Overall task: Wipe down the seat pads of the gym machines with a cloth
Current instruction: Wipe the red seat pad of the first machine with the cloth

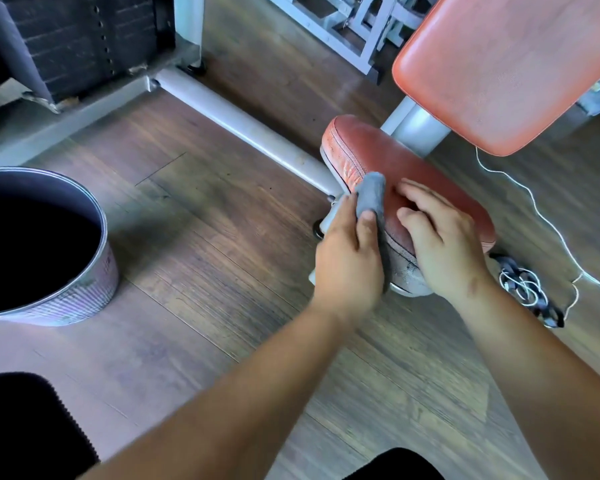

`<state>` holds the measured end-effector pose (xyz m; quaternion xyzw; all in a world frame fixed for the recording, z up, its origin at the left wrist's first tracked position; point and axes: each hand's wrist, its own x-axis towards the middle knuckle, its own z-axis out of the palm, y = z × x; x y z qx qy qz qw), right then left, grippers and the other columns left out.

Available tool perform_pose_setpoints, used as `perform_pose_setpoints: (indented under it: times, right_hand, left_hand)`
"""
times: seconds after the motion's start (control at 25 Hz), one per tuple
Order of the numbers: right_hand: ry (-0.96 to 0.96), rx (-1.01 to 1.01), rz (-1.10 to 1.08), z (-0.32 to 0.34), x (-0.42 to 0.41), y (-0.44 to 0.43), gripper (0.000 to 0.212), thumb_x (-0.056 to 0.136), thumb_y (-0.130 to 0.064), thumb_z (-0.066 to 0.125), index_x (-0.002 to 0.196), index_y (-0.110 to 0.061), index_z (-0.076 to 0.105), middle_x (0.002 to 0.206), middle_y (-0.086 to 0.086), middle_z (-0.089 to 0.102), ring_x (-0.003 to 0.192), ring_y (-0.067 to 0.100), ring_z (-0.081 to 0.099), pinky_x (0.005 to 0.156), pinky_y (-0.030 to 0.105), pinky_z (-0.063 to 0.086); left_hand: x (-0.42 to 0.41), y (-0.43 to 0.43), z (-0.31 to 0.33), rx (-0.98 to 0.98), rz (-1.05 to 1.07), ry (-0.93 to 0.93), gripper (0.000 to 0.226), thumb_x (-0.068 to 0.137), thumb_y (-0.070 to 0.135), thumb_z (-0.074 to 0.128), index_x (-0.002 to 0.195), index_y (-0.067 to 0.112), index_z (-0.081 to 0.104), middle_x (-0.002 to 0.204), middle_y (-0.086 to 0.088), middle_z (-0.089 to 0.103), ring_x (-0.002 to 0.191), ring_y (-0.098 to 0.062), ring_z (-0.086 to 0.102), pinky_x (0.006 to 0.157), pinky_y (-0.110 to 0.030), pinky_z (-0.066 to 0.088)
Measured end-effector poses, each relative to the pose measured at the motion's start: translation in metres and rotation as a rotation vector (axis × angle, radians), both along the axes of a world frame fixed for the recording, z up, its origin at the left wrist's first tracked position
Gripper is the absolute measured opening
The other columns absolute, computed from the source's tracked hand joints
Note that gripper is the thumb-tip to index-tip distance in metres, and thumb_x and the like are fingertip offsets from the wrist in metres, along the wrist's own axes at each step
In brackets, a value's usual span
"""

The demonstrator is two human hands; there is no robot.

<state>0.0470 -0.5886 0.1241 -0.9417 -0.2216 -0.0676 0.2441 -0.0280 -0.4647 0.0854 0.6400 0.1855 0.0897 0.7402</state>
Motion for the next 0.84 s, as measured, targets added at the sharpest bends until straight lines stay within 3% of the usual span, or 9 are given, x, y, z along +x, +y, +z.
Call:
perform_pose_setpoints:
  times: [0.08, 0.24, 0.32, 0.4, 0.44, 0.56, 0.64, 0.84]
  right_hand:
    - [-0.004, 0.016, -0.003, 0.000, 0.001, 0.000, 0.051, 0.089, -0.036, 0.045, 0.132, -0.016, 0.065, 0.143, -0.003, 0.060, 0.134, 0.008, 0.051, 0.113, 0.018, 0.032]
    - [-0.004, 0.016, -0.002, -0.001, 0.001, -0.001, 0.054, 0.088, -0.038, 0.044, 0.132, -0.015, 0.064, 0.142, -0.003, 0.060, 0.134, 0.008, 0.051, 0.114, 0.018, 0.032]
    - [-0.010, 0.013, -0.014, -0.001, 0.000, 0.000, 0.053, 0.088, -0.036, 0.045, 0.132, -0.015, 0.065, 0.142, -0.003, 0.060, 0.134, 0.008, 0.051, 0.114, 0.017, 0.031]
    - [-0.017, 0.016, -0.019, 0.000, 0.000, 0.001, 0.051, 0.088, -0.035, 0.046, 0.131, -0.016, 0.065, 0.142, -0.004, 0.060, 0.134, 0.007, 0.051, 0.114, 0.019, 0.033]
    - [-0.018, 0.021, -0.018, 0.000, -0.001, 0.001, 0.050, 0.088, -0.035, 0.046, 0.131, -0.016, 0.066, 0.142, -0.004, 0.060, 0.134, 0.006, 0.051, 0.114, 0.020, 0.034]
    - [-0.023, 0.018, -0.011, 0.001, -0.001, 0.001, 0.051, 0.088, -0.035, 0.046, 0.132, -0.016, 0.065, 0.142, -0.003, 0.060, 0.134, 0.007, 0.051, 0.115, 0.023, 0.034]
    - [-0.029, 0.014, -0.020, 0.000, -0.001, 0.001, 0.053, 0.088, -0.036, 0.044, 0.132, -0.016, 0.064, 0.143, -0.003, 0.060, 0.135, 0.007, 0.051, 0.116, 0.026, 0.035]
    - [-0.038, 0.034, -0.027, -0.001, -0.002, 0.002, 0.049, 0.088, -0.034, 0.047, 0.130, -0.017, 0.066, 0.142, -0.004, 0.061, 0.134, 0.006, 0.052, 0.115, 0.026, 0.036]
  left_hand:
    - [0.030, 0.016, 0.000, -0.033, -0.031, 0.080, 0.047, 0.108, 0.038, 0.038, 0.152, 0.024, 0.050, 0.145, -0.003, 0.062, 0.138, -0.024, 0.052, 0.118, -0.037, 0.037]
    - [-0.016, -0.005, 0.013, 0.044, -0.013, 0.033, 0.048, 0.109, 0.036, 0.038, 0.155, 0.023, 0.044, 0.153, 0.003, 0.054, 0.140, -0.016, 0.047, 0.108, -0.018, 0.033]
    - [-0.006, 0.000, 0.002, 0.051, -0.020, 0.022, 0.049, 0.109, 0.039, 0.038, 0.155, 0.026, 0.044, 0.152, 0.001, 0.056, 0.140, -0.019, 0.049, 0.115, -0.028, 0.036]
    - [0.030, 0.016, -0.008, -0.008, -0.072, 0.106, 0.052, 0.106, 0.044, 0.037, 0.155, 0.028, 0.045, 0.142, -0.007, 0.064, 0.132, -0.031, 0.057, 0.112, -0.049, 0.045]
    - [0.036, 0.020, -0.007, -0.019, -0.081, 0.120, 0.053, 0.105, 0.045, 0.037, 0.155, 0.028, 0.044, 0.141, -0.007, 0.064, 0.132, -0.031, 0.057, 0.111, -0.050, 0.046]
    - [-0.001, -0.001, 0.000, -0.001, -0.038, 0.032, 0.050, 0.108, 0.041, 0.037, 0.156, 0.027, 0.042, 0.153, 0.013, 0.050, 0.137, -0.005, 0.048, 0.113, -0.016, 0.031]
    - [-0.027, -0.009, 0.005, -0.001, 0.008, -0.008, 0.048, 0.110, 0.036, 0.039, 0.157, 0.026, 0.041, 0.154, 0.018, 0.047, 0.138, 0.001, 0.043, 0.108, -0.007, 0.026]
    - [0.045, 0.019, -0.003, -0.090, -0.062, 0.097, 0.057, 0.102, 0.043, 0.037, 0.155, 0.026, 0.044, 0.148, -0.002, 0.059, 0.138, -0.024, 0.052, 0.118, -0.041, 0.038]
